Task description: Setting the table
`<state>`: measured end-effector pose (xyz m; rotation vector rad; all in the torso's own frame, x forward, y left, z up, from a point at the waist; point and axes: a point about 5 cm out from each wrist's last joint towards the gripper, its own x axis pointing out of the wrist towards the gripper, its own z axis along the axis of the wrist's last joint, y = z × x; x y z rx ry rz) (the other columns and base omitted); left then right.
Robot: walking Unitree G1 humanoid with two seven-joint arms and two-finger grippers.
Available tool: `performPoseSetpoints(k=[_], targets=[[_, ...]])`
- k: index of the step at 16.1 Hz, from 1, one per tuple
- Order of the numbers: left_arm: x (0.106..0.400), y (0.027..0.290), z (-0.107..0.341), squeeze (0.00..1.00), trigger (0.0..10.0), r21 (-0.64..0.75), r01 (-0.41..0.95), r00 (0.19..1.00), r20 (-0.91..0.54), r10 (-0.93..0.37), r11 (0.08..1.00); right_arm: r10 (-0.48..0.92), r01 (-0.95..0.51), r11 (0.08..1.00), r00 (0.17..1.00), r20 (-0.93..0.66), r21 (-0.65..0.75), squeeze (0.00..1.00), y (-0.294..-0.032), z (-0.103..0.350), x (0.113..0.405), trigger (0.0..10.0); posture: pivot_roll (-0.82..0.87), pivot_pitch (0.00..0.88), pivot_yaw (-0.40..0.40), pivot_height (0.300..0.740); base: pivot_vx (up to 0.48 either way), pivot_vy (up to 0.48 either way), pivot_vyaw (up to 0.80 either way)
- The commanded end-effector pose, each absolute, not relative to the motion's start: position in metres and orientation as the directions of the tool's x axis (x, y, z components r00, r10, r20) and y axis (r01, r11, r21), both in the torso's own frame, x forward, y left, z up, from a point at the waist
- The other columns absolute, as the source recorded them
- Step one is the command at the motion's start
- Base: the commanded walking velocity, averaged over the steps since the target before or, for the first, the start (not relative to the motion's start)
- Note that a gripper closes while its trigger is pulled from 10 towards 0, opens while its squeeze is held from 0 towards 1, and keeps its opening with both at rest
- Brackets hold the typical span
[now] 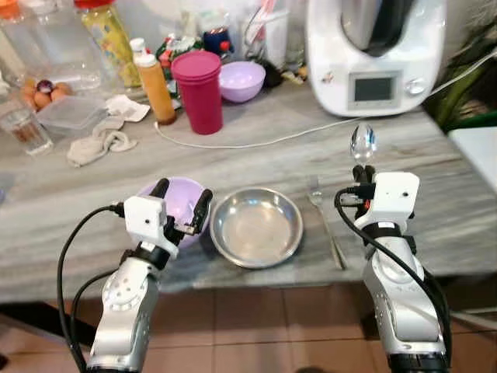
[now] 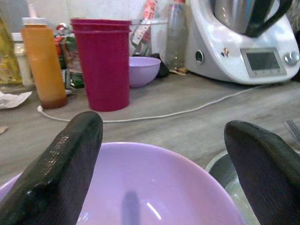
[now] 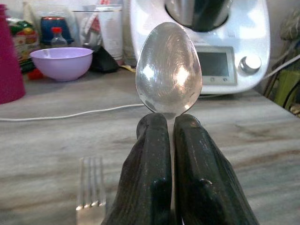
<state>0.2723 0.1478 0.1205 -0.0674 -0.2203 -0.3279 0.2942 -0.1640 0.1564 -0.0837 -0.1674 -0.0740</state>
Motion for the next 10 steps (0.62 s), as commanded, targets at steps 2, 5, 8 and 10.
performPoseSetpoints(k=[2,5,8,10], targets=[[0.263,0.145,0.122,0.00,10.0,0.004,0.374,0.906,0.214,-0.366,0.927,-0.089,0.106,0.991,0.979,0.183,-0.086,0.00,-0.171,0.159,0.292,10.0,-0.23,0.103,0.053,0.740,0.000,0.000,0.00],[0.255,0.148,0.119,0.00,10.0,0.023,0.429,0.886,0.182,-0.425,0.903,-0.123,0.140,0.985,0.979,0.165,-0.100,0.00,-0.176,0.156,0.290,10.0,-0.23,0.107,0.051,0.740,0.000,0.000,0.00],[0.253,0.151,0.119,0.00,10.0,0.031,0.474,0.867,0.157,-0.473,0.880,-0.161,0.171,0.977,0.983,0.082,-0.124,0.00,-0.189,0.144,0.285,10.0,-0.23,0.114,0.052,0.740,0.000,0.000,0.00],[0.250,0.153,0.116,0.00,10.0,0.035,0.493,0.860,0.136,-0.493,0.869,-0.170,0.176,0.976,0.984,0.056,-0.127,0.00,-0.193,0.141,0.284,10.0,-0.23,0.114,0.052,0.740,0.000,0.000,0.00]])
